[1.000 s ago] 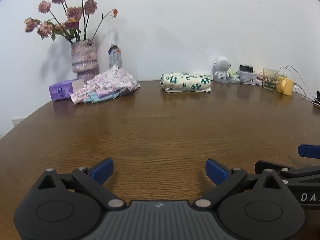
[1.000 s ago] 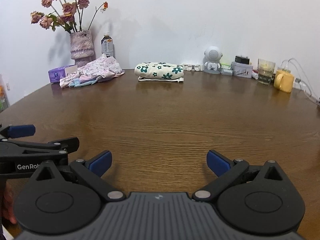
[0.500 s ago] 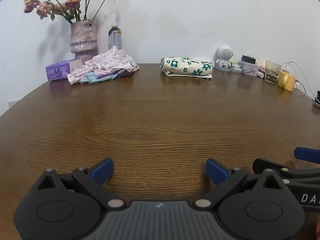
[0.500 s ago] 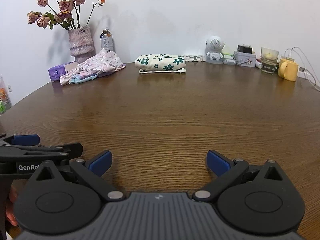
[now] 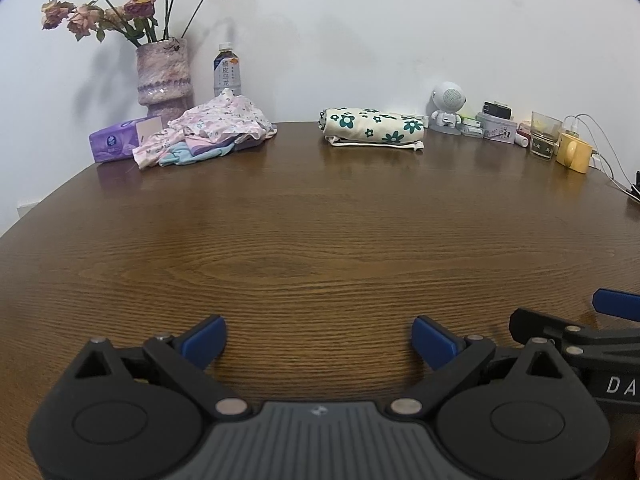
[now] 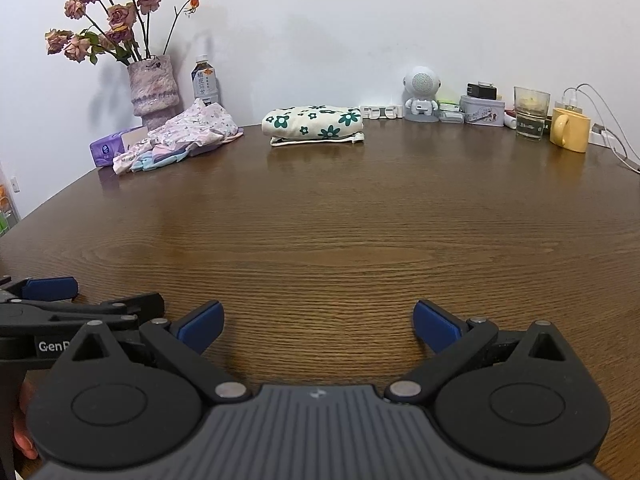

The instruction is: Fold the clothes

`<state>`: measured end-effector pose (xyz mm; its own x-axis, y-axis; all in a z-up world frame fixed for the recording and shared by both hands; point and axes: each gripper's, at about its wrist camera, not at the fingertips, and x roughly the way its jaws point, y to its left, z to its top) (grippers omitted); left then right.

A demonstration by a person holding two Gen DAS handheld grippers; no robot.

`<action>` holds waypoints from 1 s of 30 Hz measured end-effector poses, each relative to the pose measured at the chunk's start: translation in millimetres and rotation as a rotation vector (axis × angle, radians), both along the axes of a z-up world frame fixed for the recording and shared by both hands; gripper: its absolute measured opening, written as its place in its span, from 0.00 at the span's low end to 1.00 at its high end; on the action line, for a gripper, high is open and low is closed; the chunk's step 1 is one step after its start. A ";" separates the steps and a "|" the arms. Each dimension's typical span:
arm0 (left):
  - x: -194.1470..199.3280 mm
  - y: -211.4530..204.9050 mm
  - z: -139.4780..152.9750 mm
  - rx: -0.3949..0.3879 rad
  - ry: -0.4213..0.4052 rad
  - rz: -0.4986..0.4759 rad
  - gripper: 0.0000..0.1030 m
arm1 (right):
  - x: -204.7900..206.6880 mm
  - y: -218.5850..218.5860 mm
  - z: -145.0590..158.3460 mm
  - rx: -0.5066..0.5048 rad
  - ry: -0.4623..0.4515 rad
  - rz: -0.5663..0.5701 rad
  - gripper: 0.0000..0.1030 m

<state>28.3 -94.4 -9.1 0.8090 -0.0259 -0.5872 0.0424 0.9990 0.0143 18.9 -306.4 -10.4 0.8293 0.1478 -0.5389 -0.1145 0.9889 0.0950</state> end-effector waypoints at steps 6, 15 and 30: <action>0.7 -0.4 0.0 0.000 0.004 0.002 0.98 | 0.4 0.0 0.2 0.002 0.004 0.000 1.00; 0.6 0.0 0.2 -0.001 0.007 0.006 0.99 | 0.0 0.3 0.2 -0.001 0.007 -0.008 1.00; 0.0 0.8 0.2 0.000 0.006 0.019 1.00 | 1.3 1.4 0.4 -0.012 0.013 -0.020 1.00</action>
<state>28.3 -93.6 -8.9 0.8056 -0.0105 -0.5923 0.0234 0.9996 0.0142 20.1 -305.0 -10.0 0.8249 0.1249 -0.5513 -0.0936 0.9920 0.0846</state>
